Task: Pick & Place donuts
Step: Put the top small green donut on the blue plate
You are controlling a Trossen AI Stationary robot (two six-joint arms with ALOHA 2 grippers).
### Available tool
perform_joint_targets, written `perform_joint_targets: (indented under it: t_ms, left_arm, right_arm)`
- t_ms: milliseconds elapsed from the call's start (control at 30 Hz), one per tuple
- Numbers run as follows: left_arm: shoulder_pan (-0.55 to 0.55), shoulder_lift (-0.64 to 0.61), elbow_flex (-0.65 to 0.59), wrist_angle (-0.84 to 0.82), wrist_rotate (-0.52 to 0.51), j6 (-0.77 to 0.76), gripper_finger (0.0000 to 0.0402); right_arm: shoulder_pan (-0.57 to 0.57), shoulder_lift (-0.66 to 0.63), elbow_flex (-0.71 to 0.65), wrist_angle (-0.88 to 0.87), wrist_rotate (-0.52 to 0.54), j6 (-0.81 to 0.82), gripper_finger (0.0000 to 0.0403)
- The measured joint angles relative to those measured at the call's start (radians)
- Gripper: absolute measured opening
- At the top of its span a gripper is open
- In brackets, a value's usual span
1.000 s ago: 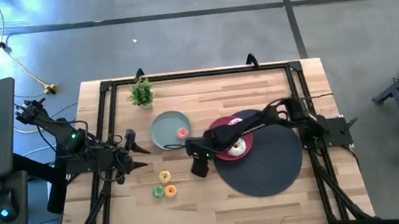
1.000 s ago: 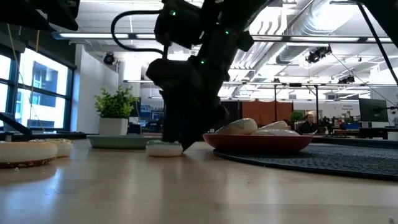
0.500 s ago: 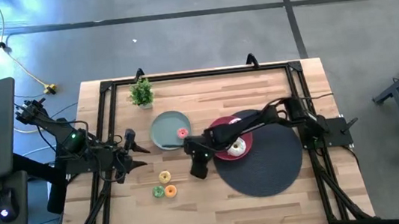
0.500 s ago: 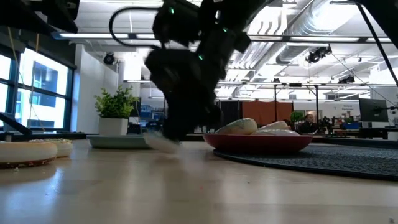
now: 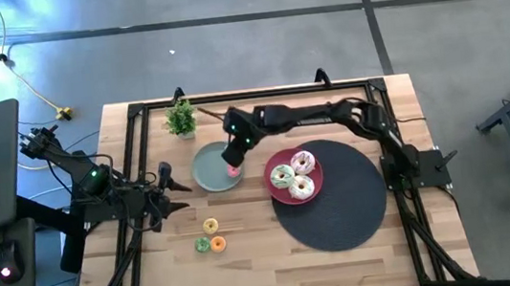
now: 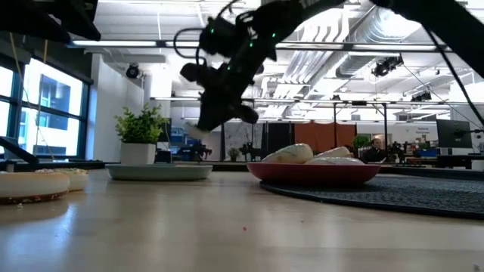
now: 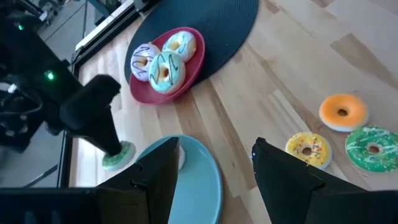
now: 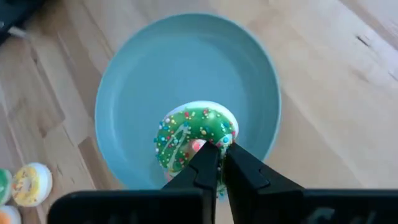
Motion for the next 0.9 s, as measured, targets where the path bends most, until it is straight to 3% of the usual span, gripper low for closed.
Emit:
perform_joint_targets:
  t_ms: [200, 433, 567, 900]
  left_arm:
    - [0.0, 0.0, 0.0, 0.001, -0.037, -0.014, 0.0192]
    - [0.0, 0.0, 0.0, -0.002, -0.053, -0.025, 0.0192]
    - [0.0, 0.0, 0.0, -0.003, -0.058, -0.034, 0.0192]
    - [0.0, 0.0, 0.0, -0.007, -0.066, -0.035, 0.0192]
  right_arm:
    - [-0.011, 0.086, 0.079, 0.001, -0.058, -0.037, 0.0012]
    - [-0.013, 0.138, 0.101, -0.032, 0.031, -0.043, 0.0016]
    - [-0.021, 0.133, 0.106, -0.04, 0.026, -0.063, 0.0016]
    - [-0.02, 0.134, 0.103, -0.044, 0.05, -0.085, 0.0123]
